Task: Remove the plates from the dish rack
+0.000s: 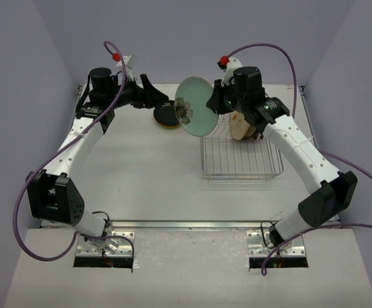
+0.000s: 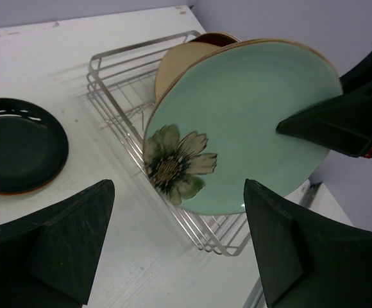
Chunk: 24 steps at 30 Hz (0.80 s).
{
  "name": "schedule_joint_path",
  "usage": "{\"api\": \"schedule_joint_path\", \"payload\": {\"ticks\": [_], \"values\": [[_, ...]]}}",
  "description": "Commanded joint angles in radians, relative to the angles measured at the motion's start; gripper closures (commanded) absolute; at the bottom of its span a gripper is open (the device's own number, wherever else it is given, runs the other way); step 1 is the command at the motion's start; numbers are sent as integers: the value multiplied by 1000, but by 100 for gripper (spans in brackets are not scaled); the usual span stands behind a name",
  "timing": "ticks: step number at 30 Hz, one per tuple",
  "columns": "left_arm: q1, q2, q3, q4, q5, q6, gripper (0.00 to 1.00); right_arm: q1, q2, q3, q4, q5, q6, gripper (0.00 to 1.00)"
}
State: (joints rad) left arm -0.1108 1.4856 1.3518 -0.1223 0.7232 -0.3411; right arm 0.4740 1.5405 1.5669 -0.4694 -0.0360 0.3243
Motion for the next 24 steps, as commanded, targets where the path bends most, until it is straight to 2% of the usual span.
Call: {"api": "schedule_joint_path", "payload": {"ticks": [1, 7, 14, 16, 24], "values": [[-6, 25, -17, 55, 165, -52, 24, 3, 10, 50, 109, -292, 108, 100], [-9, 51, -34, 12, 167, -12, 34, 3, 23, 53, 120, -390, 140, 100], [-9, 65, -41, -17, 140, 46, 38, 3, 14, 39, 120, -436, 134, 100], [-9, 70, -48, -19, 152, 58, 44, 2, 15, 42, 121, -444, 134, 100], [-9, 71, -90, -5, 306, 66, 61, -36, 17, 66, 121, -469, 138, 100]]}}
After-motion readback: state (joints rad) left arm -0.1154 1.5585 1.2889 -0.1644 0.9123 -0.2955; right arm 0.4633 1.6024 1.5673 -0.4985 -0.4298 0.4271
